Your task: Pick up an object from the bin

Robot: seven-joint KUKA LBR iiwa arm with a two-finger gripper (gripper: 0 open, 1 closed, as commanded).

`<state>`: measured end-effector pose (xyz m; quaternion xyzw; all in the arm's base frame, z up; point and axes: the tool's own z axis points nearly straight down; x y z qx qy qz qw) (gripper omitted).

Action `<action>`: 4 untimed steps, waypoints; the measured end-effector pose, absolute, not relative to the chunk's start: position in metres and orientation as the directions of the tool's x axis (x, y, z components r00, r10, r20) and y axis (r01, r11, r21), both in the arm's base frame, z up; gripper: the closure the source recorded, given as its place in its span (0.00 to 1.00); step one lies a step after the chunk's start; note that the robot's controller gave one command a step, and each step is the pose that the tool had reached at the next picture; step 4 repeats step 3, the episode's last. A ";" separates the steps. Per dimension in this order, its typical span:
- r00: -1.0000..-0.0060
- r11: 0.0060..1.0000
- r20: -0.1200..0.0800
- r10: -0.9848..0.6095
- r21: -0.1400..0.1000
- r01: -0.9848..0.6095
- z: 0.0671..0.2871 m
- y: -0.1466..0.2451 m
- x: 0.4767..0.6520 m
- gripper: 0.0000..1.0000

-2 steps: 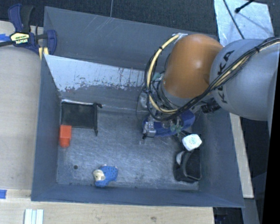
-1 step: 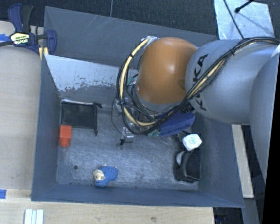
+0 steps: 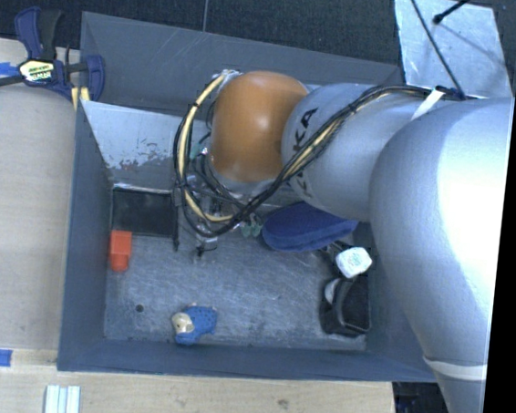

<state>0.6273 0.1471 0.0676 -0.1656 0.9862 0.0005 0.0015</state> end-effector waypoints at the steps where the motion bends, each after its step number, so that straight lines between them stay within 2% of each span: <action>1: -0.999 0.999 -0.001 -0.037 0.003 -0.037 0.071 0.204 0.604 0.00; 2: -0.999 0.999 -0.002 -0.034 0.001 -0.034 0.071 0.201 0.605 1.00; 3: -1.000 1.000 -0.012 -0.022 0.003 -0.022 0.212 0.196 0.595 1.00; 4: -1.000 1.000 -0.012 -0.022 0.003 -0.022 0.212 0.196 0.595 1.00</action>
Offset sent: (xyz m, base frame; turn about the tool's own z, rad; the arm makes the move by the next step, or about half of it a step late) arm -0.0228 0.0537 0.0026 0.2995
